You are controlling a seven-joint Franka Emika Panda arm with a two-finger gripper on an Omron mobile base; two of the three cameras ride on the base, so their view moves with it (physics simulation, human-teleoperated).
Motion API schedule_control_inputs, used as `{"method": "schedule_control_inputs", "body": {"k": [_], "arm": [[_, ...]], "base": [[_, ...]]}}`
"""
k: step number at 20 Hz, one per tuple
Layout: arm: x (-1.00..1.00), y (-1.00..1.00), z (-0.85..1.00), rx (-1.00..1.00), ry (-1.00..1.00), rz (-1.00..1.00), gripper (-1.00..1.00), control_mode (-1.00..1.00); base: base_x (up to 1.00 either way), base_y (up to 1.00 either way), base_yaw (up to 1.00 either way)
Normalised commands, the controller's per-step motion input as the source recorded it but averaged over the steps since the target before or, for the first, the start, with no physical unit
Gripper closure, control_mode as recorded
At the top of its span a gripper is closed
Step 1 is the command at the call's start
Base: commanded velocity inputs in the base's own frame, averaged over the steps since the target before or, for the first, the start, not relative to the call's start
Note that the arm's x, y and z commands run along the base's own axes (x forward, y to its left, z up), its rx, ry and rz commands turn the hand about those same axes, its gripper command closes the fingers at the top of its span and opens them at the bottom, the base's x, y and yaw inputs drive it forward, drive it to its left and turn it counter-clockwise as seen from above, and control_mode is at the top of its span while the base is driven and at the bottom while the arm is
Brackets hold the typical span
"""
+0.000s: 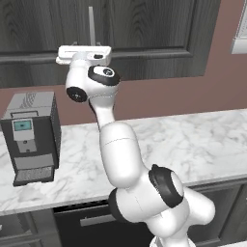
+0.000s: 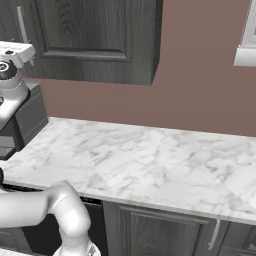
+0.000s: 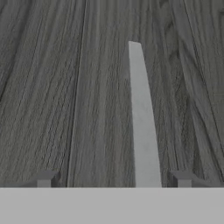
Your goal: Move the mustard and mayonnaise from the cabinet to the dining counter.
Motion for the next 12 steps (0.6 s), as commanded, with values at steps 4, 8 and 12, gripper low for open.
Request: {"method": "schedule_control_inputs", "body": {"k": [4, 8, 12], "arm": [[0.00, -0.20, 0.26, 0.11, -0.08, 0.00, -1.00, -1.00], [0.00, -0.05, 0.15, 0.03, -0.03, -0.01, -1.00, -1.00], [0.00, 0.00, 0.01, 0.00, 0.00, -0.07, -1.00, -1.00]], "base": [[0.00, 0.00, 0.00], [0.00, 0.00, 0.00], [0.00, 0.00, 0.00]]}}
